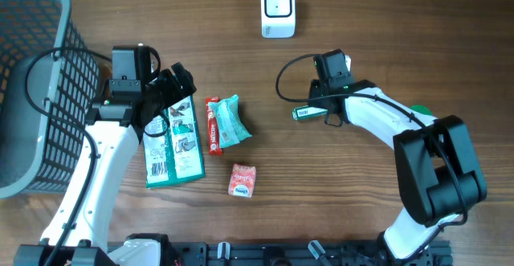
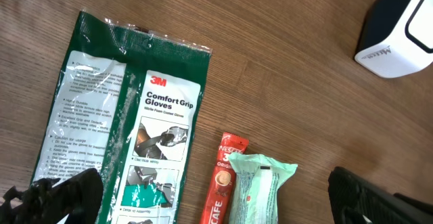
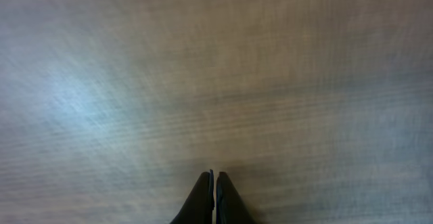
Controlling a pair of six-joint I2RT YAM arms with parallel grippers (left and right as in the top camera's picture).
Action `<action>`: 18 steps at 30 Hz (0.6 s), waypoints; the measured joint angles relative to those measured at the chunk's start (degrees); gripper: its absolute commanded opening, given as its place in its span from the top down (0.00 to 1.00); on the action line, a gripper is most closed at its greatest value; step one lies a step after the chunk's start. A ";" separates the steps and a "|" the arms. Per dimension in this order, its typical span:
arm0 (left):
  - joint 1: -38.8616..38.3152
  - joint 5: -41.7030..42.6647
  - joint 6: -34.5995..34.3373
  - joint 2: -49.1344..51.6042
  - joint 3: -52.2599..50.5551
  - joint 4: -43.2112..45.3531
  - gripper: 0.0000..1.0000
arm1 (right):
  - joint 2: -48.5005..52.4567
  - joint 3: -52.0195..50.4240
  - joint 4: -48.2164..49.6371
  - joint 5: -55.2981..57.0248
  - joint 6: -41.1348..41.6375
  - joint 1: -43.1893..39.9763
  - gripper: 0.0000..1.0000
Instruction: Scan the item barcode
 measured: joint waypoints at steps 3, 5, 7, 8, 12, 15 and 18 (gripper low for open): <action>0.00 0.00 0.02 0.00 0.00 0.00 0.00 | -0.11 0.24 -4.39 -1.62 -0.63 0.00 0.92; 0.00 0.00 0.00 0.00 0.00 0.00 0.00 | -0.59 0.50 -7.32 -4.09 -0.85 -0.02 0.89; 0.00 0.00 0.00 0.00 0.00 0.00 0.00 | -1.27 0.52 -10.01 -7.06 -1.01 -0.04 0.88; 0.00 0.00 0.02 0.00 0.00 0.00 0.00 | -1.62 0.52 -11.96 -9.29 -1.14 -0.04 0.87; 0.00 0.00 0.00 0.00 0.00 0.00 0.00 | -2.54 0.48 -17.62 -15.30 -1.27 -0.04 0.87; 0.00 0.00 0.00 0.00 0.00 0.00 0.00 | -3.50 0.46 -20.72 -17.79 -1.25 -0.04 0.87; 0.00 0.00 0.00 0.00 0.00 0.00 0.00 | -5.77 0.46 -21.59 -19.12 -1.29 -0.04 0.86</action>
